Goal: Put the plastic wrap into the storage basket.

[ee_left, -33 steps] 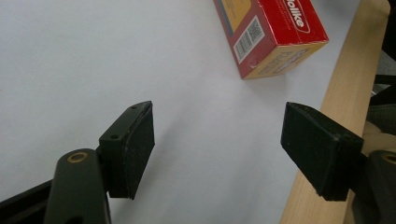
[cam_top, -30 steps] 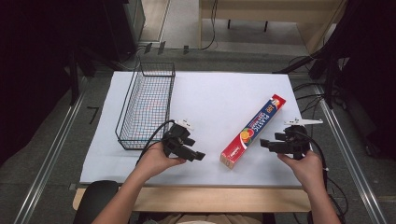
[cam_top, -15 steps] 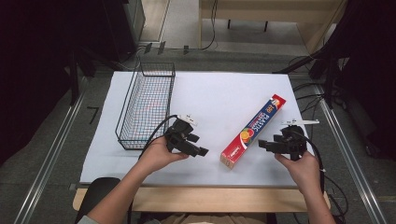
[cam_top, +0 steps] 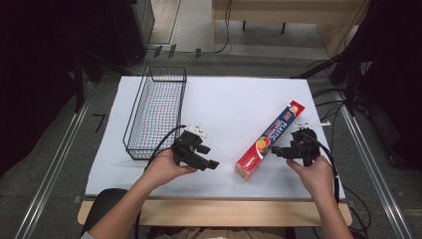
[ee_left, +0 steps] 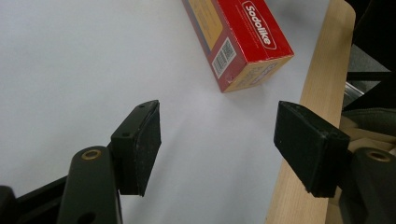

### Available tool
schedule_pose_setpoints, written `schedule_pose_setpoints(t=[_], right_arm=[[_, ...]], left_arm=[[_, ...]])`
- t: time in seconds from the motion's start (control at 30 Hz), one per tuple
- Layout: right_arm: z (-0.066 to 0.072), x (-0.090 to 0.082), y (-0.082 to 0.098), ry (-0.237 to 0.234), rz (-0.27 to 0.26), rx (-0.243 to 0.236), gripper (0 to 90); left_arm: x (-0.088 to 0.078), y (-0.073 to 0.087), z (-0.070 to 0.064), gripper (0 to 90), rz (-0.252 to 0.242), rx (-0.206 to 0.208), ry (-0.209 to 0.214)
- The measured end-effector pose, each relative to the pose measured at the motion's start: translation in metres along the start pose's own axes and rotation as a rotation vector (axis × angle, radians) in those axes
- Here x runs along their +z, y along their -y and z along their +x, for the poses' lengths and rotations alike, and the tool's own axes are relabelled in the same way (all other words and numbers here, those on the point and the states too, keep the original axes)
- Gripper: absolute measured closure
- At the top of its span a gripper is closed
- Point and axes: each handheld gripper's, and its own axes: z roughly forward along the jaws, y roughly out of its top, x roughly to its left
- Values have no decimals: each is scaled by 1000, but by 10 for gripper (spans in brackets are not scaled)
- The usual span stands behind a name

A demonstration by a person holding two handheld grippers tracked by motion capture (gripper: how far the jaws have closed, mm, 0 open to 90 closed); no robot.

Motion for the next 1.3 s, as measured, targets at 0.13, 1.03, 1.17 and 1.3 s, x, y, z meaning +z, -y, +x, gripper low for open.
schedule_pose_setpoints(t=[0.13,1.03,1.17,1.3], right_arm=[[3,7,-14,29,10,27,161],[9,65,-46,242,2,211,12],[7,72,-45,246,-3,240,0],[7,78,-45,250,-1,265,0]], left_arm=[[0,0,0,326,0,2,-2],[3,1,-1,326,22,31,-15],[4,1,-1,326,25,34,-15],[5,1,0,326,24,32,-15]])
